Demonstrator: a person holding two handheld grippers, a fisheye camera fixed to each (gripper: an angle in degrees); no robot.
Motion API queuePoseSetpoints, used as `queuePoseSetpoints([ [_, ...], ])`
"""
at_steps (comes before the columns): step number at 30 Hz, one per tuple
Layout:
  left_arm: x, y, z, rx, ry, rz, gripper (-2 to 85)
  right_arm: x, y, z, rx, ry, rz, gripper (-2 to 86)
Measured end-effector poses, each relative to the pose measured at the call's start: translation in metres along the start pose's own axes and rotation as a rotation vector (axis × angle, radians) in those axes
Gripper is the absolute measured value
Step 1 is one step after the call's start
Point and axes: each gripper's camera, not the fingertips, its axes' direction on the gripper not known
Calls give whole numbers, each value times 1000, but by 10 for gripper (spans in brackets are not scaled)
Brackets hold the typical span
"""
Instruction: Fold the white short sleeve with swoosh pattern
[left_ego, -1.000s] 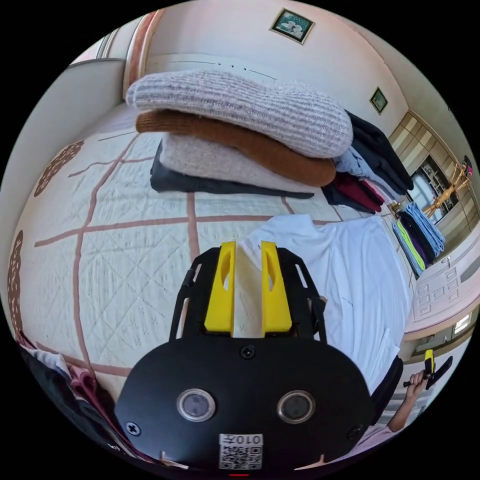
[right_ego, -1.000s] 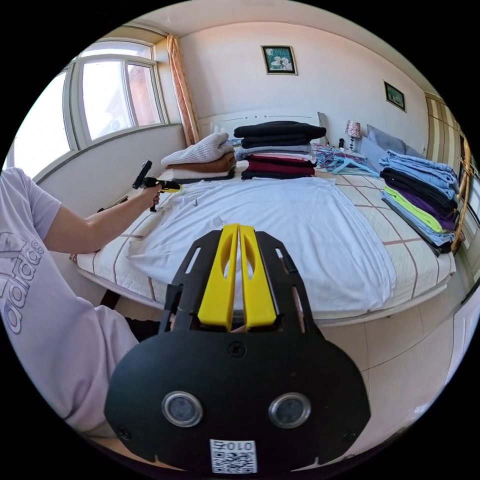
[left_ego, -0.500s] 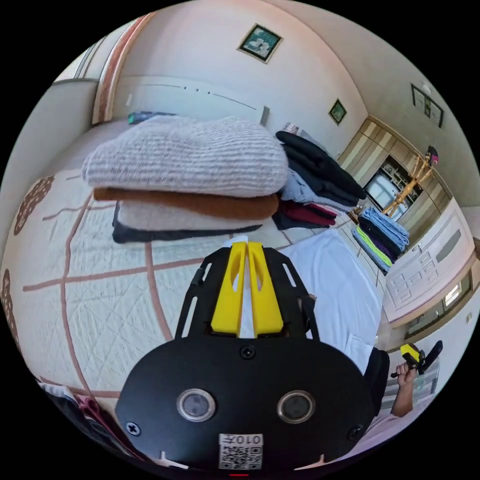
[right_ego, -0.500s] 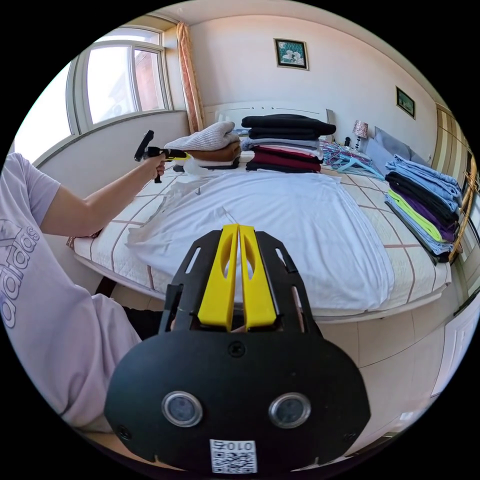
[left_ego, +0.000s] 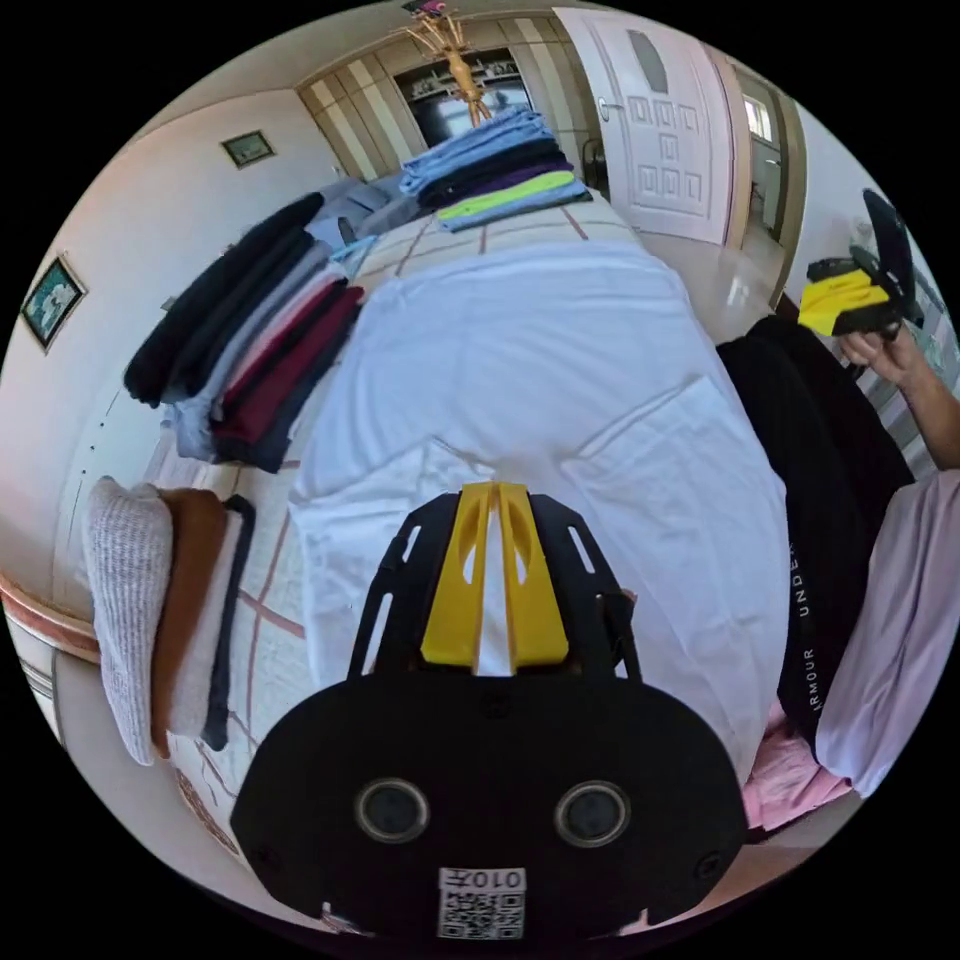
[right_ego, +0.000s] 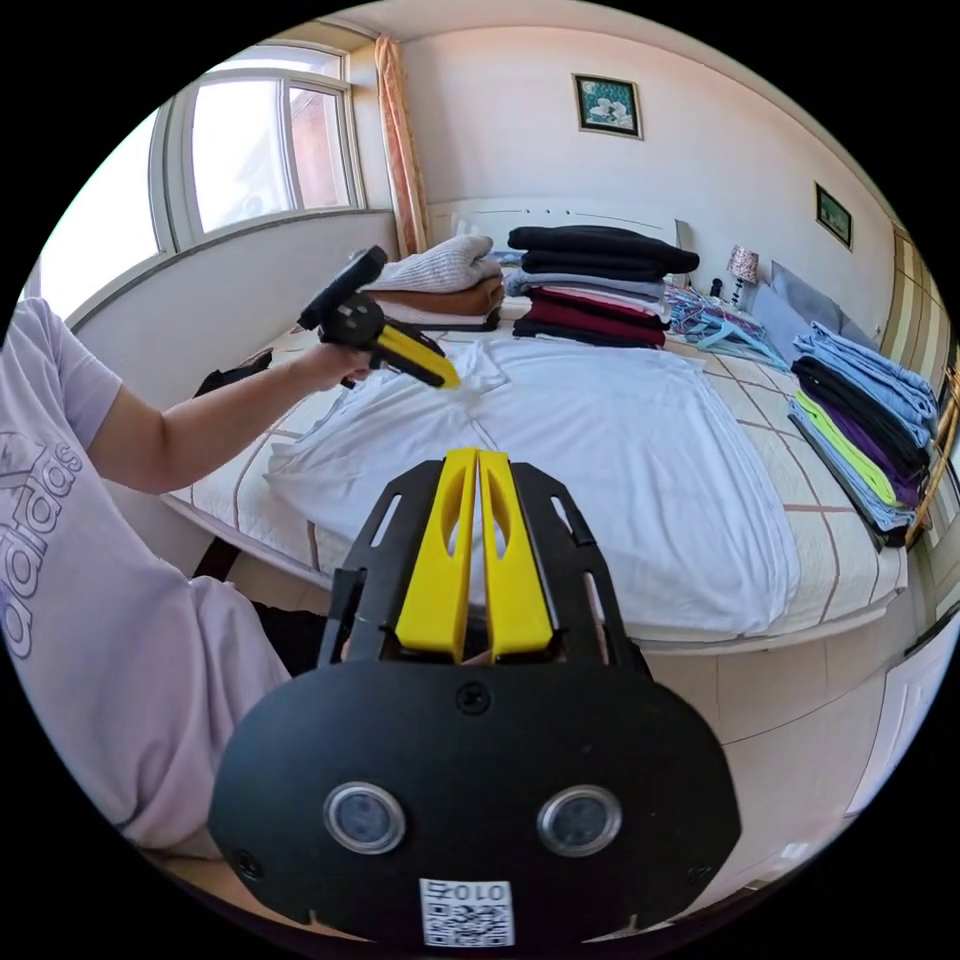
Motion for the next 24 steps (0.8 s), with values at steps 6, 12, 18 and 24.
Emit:
queuePoseSetpoints([
  [6, 3, 41, -50, 92, -129, -147, 60, 6, 5, -6, -20, 13, -2, 27],
  [12, -68, 130, -59, -42, -197, -369, 68, 14, 2, -5, 14, -61, 28, 26],
  [18, -79, 167, -45, 11, -76, -334, 72, 8, -4, -4, -7, -56, -3, 28],
  [24, -89, 166, -26, -12, -90, -367, 59, 3, -13, -6, -32, -46, -27, 25],
])
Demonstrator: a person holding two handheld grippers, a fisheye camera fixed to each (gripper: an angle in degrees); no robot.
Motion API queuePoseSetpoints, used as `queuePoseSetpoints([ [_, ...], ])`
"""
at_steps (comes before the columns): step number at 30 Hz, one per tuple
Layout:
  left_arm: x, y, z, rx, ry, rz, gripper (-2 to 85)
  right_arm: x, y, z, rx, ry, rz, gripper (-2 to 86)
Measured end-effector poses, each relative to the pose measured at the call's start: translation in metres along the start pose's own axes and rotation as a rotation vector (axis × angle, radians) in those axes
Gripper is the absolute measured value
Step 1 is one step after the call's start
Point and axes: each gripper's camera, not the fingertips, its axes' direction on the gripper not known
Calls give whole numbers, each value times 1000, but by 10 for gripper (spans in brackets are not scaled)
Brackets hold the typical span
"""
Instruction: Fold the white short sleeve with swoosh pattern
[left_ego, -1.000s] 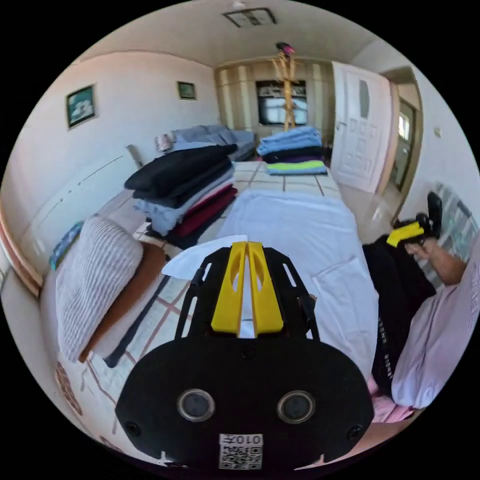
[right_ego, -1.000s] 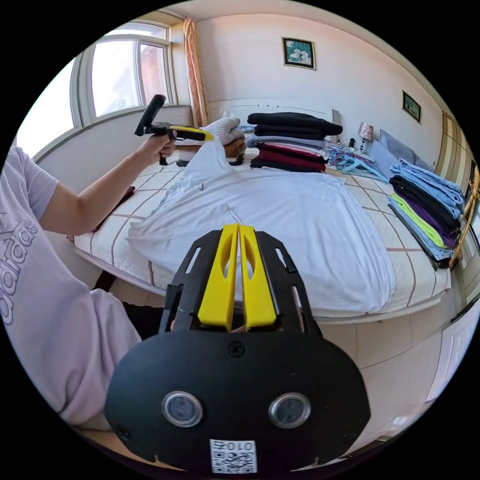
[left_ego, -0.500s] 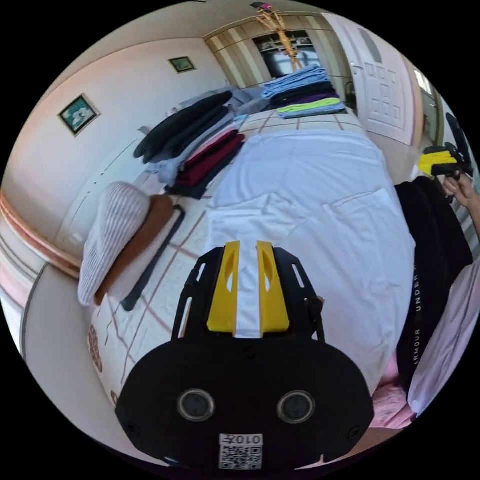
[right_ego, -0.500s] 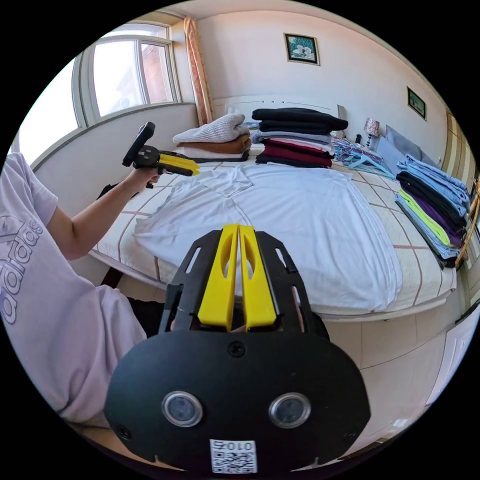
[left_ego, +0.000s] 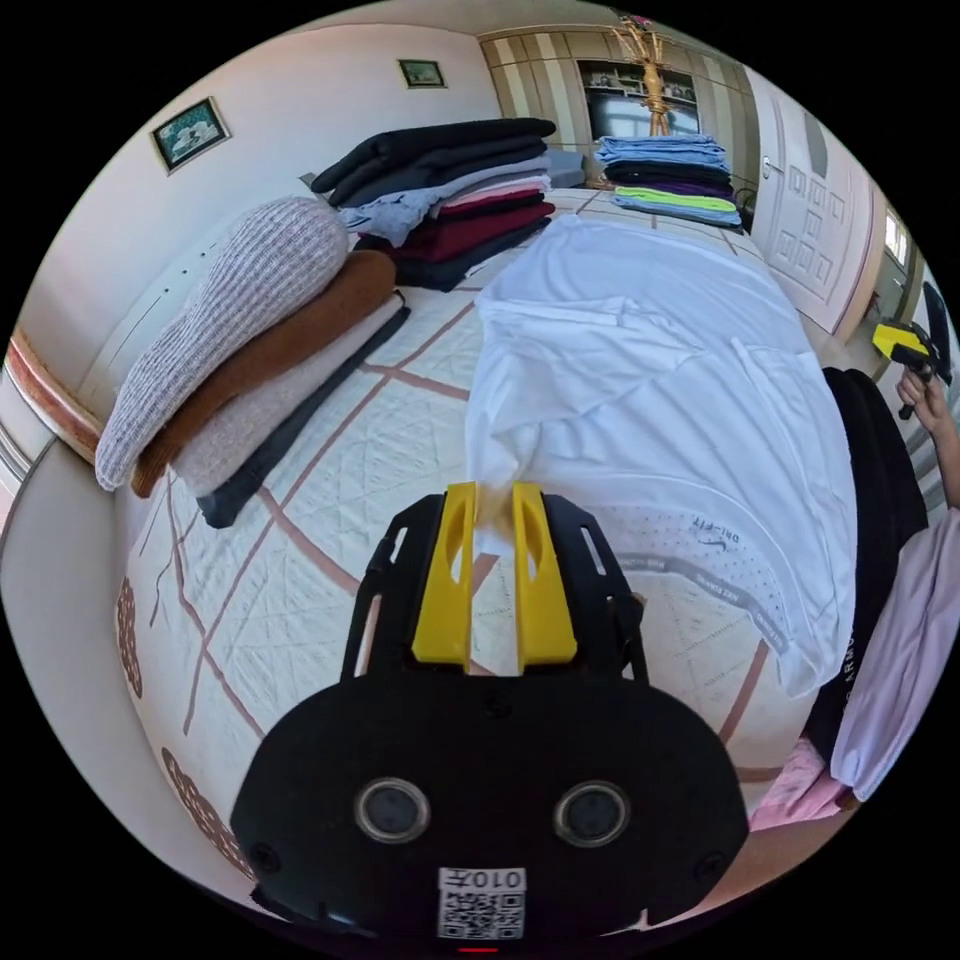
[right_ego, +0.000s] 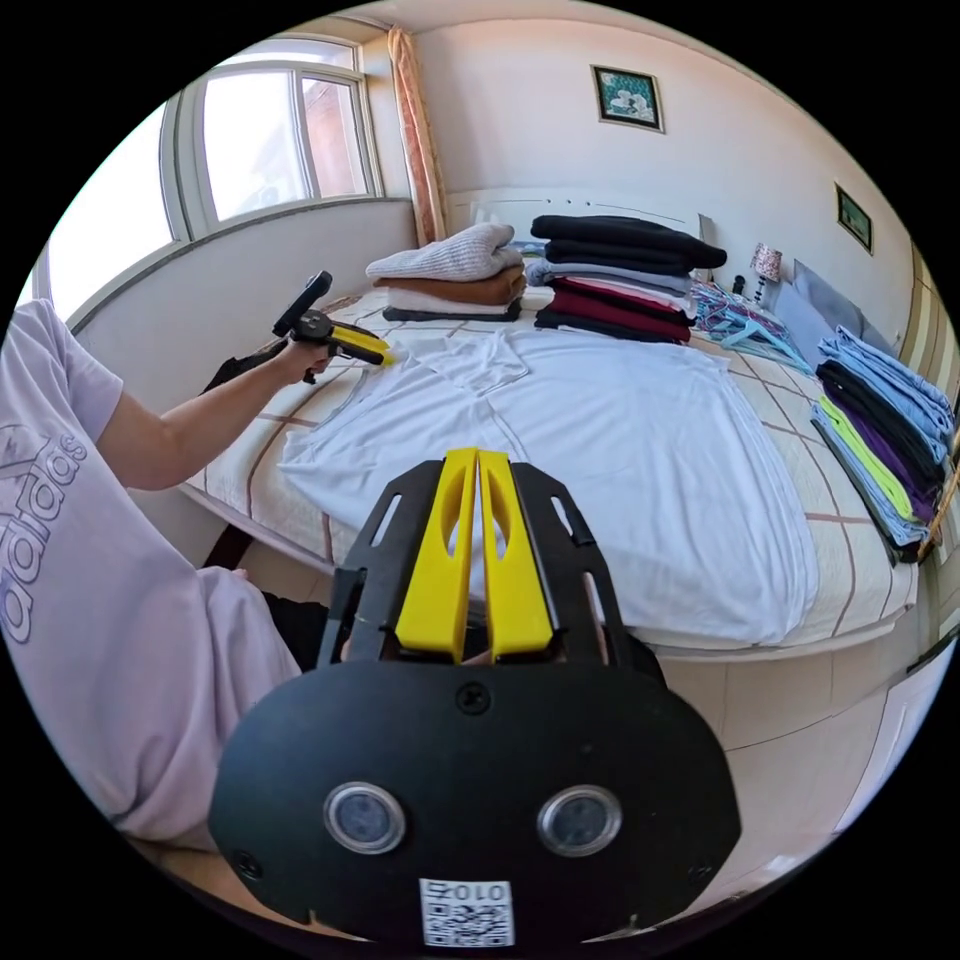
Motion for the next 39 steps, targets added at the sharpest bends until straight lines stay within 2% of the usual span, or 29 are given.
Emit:
queuePoseSetpoints([
  [2, -10, 0, -5, 35, 39, -12, 57, -3, -3, -3, -10, 16, -12, 25],
  [4, -28, 2, -9, 64, 167, -1, 57, -3, -4, -5, -14, 25, -16, 26],
  [6, -45, 2, -4, 15, 225, -40, 59, -3, -4, -5, -15, 27, -11, 26],
  [8, -54, 3, 0, -25, 179, -80, 60, -2, -6, -4, -8, 12, -3, 26],
  [16, -37, -3, 12, -86, 43, -18, 36, -9, -19, -2, -32, 19, -46, 25],
  [22, -67, 5, 10, -24, 231, -127, 5, -4, -22, -8, -38, 32, -29, 24],
  [27, -111, 12, -22, 100, 301, -230, 0, -1, -27, -14, -36, 55, -21, 24],
  [29, -113, 7, -13, -17, 248, -237, 0, 1, -30, -16, -27, 60, -13, 24],
  [31, -98, -1, 17, -216, 190, -195, 0, 3, -33, -15, -26, 56, -9, 24],
  [33, -93, 0, 20, -205, 156, -210, 2, 3, -36, -15, -31, 54, -13, 24],
  [39, -97, 12, 6, -133, 207, -319, 25, 6, -49, -20, -37, 66, -27, 23],
])
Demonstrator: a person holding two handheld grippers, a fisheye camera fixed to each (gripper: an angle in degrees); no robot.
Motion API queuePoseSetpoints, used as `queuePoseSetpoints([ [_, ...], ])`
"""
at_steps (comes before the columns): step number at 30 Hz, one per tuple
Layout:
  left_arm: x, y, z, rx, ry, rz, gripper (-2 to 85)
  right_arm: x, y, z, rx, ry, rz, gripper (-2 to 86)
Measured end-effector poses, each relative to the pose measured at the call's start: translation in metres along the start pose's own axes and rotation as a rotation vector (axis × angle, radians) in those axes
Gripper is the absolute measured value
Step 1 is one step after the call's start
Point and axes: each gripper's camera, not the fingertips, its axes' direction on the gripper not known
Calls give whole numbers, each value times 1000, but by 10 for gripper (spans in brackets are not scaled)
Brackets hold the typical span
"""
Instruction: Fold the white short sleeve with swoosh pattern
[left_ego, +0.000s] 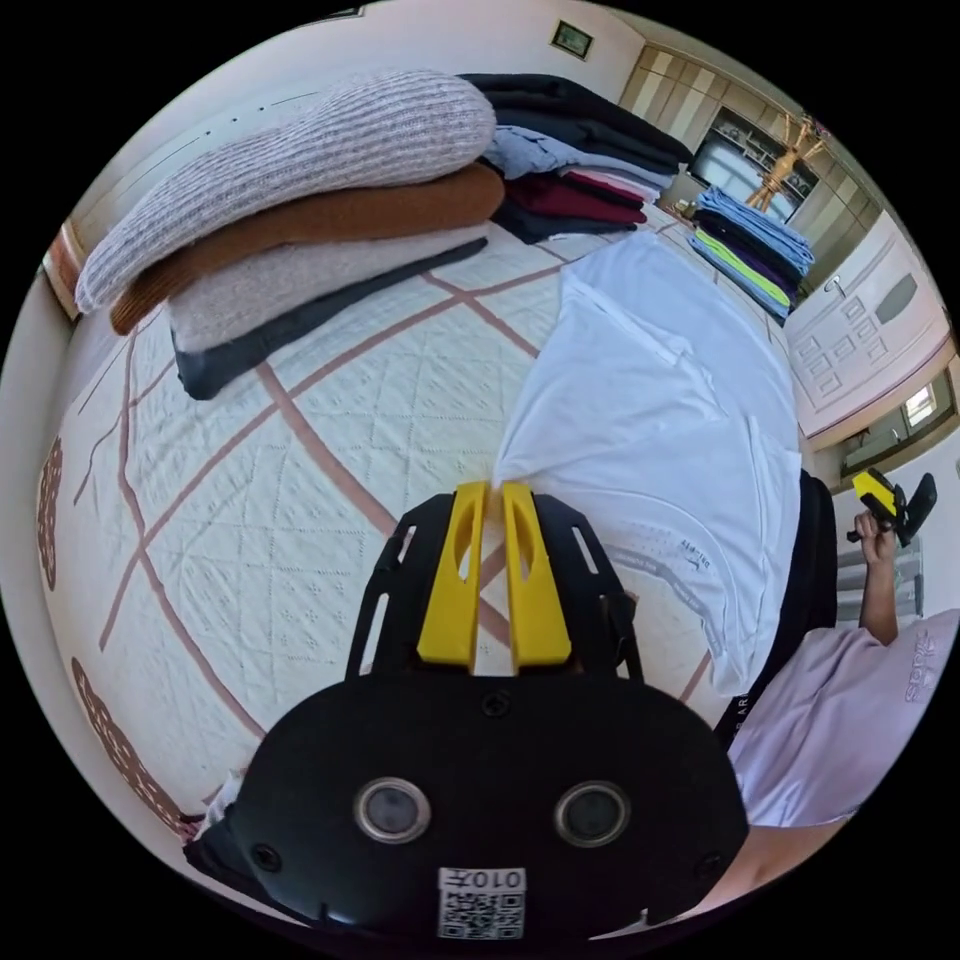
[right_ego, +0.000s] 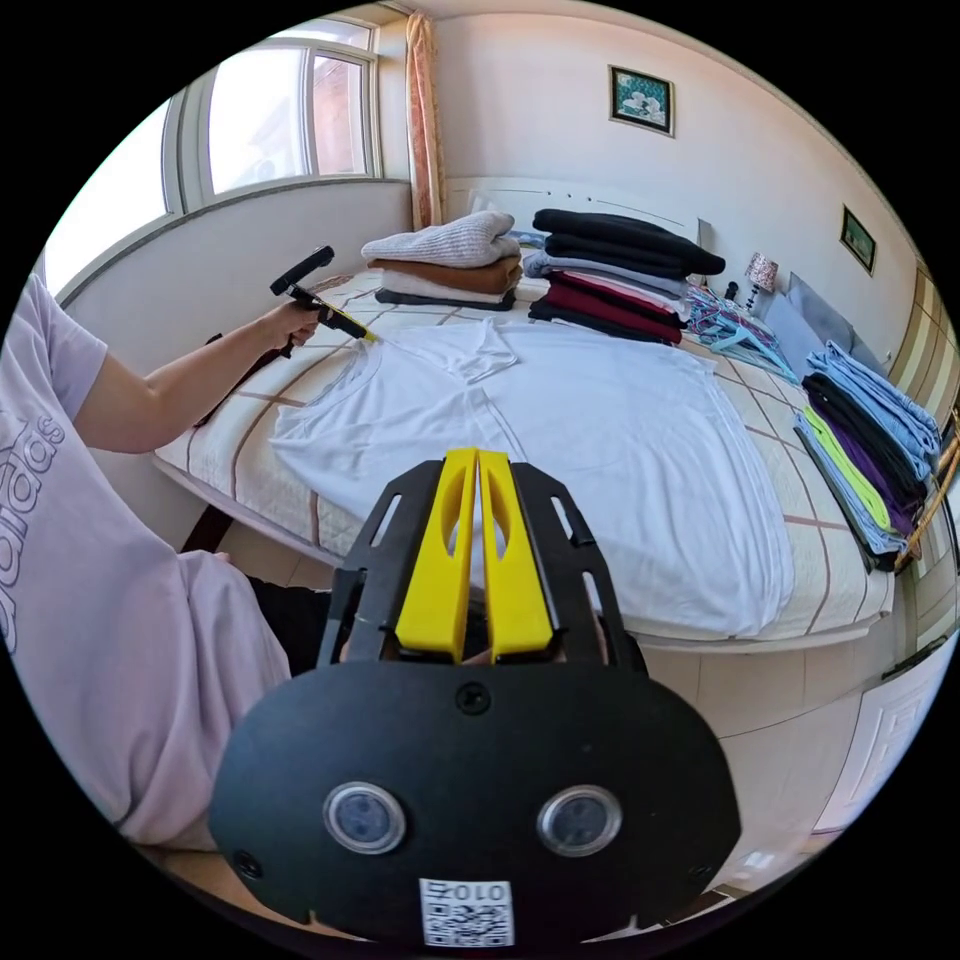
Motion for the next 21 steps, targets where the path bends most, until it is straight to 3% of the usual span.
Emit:
queuePoseSetpoints([
  [8, 30, 59, -45, 78, -132, -114, 50, 7, -21, 6, -3, -56, 7, 23],
  [12, 132, 80, -66, 160, 31, 166, 58, -1, -39, 21, -16, -146, -15, 24],
  [16, 225, 96, -56, 93, 194, 386, 71, -27, -62, 49, -63, -256, -119, 24],
  [21, 265, 115, -17, -94, 48, 410, 77, -52, -82, 80, -132, -266, -221, 22],
])
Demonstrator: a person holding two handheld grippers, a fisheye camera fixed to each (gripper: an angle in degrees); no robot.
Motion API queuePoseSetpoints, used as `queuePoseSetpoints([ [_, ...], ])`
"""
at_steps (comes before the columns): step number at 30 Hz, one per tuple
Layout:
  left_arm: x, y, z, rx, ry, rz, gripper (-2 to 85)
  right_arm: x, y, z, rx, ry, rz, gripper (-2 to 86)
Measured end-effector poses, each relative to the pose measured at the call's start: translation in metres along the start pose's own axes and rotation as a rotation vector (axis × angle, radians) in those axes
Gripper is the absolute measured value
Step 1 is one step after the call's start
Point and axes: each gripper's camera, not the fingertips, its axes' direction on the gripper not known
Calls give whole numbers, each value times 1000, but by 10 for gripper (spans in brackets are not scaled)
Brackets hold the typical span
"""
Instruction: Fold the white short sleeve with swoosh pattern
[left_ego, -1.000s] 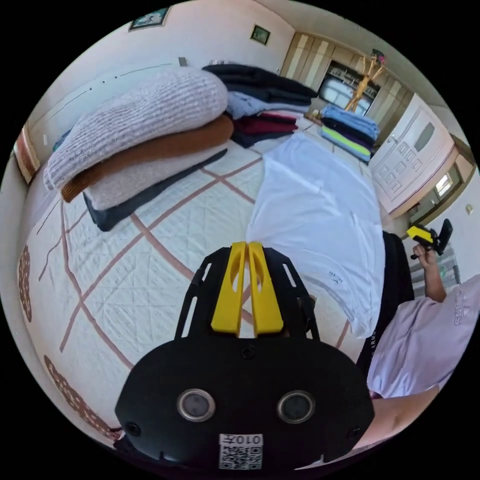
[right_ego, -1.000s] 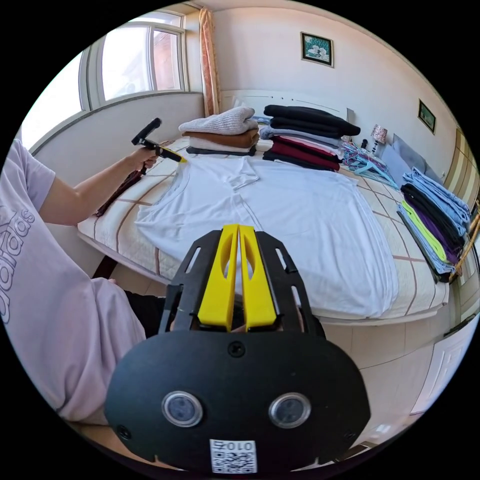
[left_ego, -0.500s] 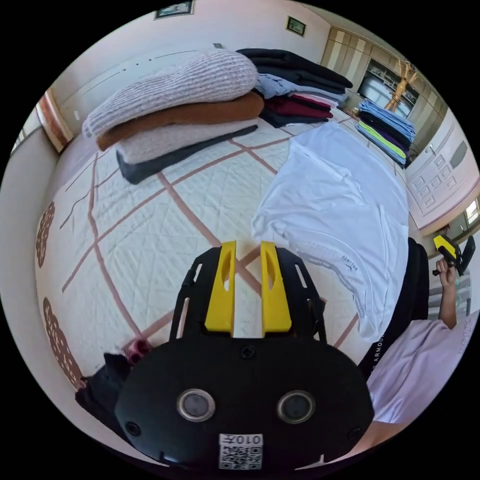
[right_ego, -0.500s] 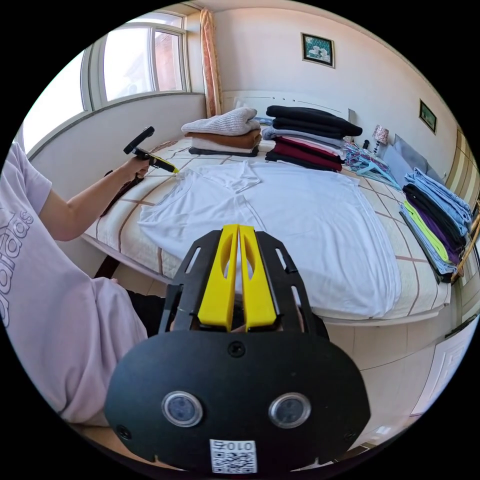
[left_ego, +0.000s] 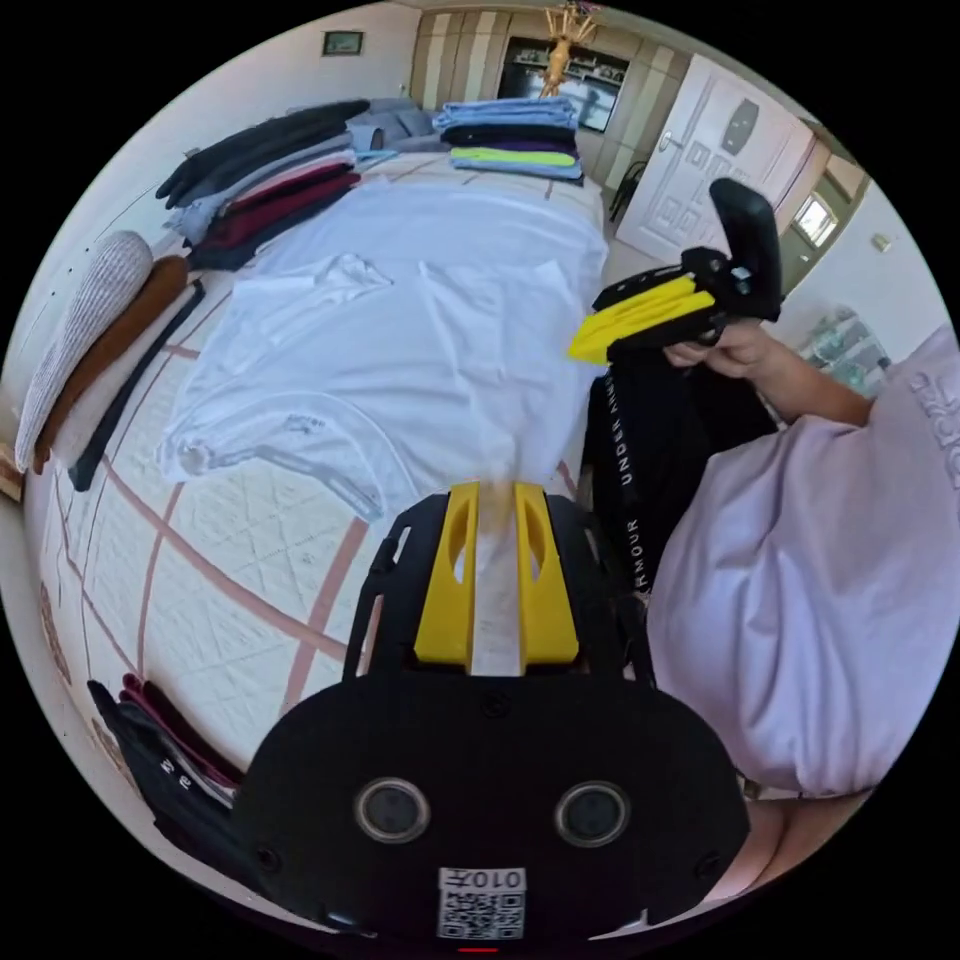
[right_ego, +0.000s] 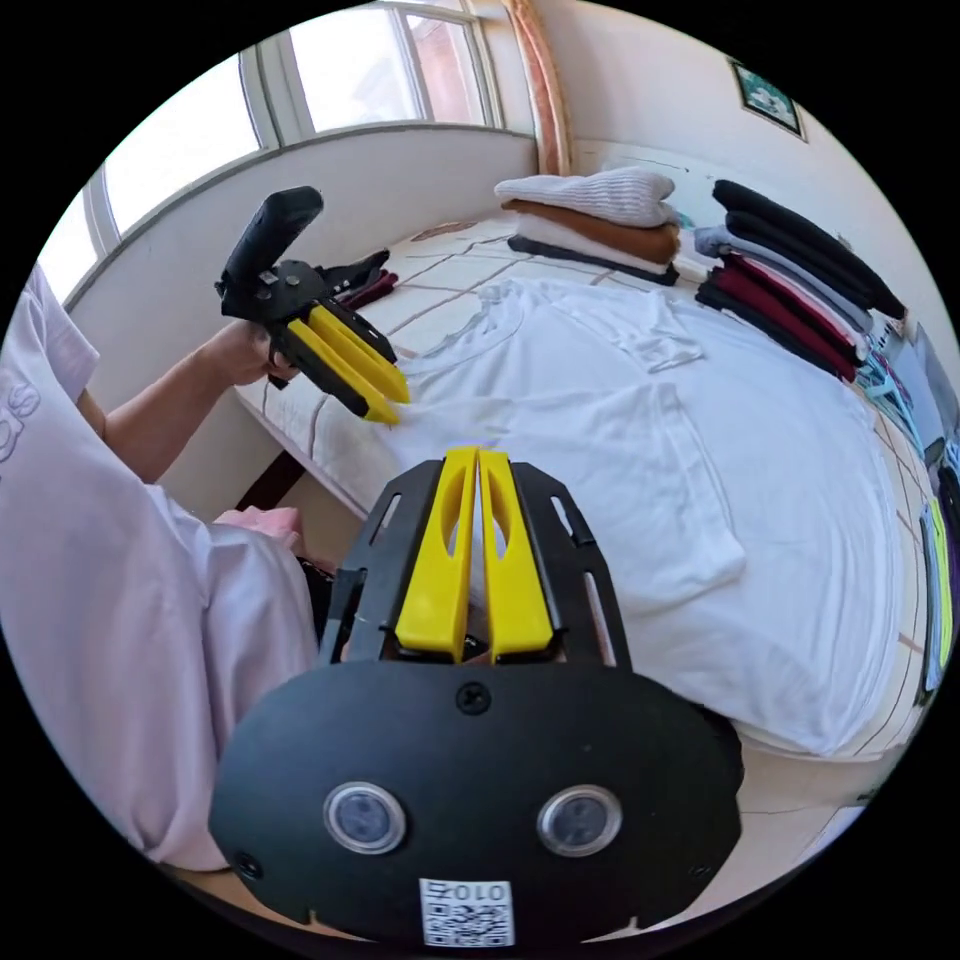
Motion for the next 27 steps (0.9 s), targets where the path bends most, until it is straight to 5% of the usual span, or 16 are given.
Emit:
queuePoseSetpoints([
  [6, -2, 1, -15, 18, 65, -30, 75, 28, -16, 24, -75, -79, 47, 17],
  [12, -13, -43, -75, 262, -142, -16, 74, 49, -25, -41, 212, -15, 85, 24],
  [18, -36, -137, -16, 198, -258, 17, 77, 93, -104, -50, 183, 200, 25, 49],
  [27, -52, -158, 26, 168, -124, -25, 80, 137, -233, 49, -37, 265, -86, 76],
])
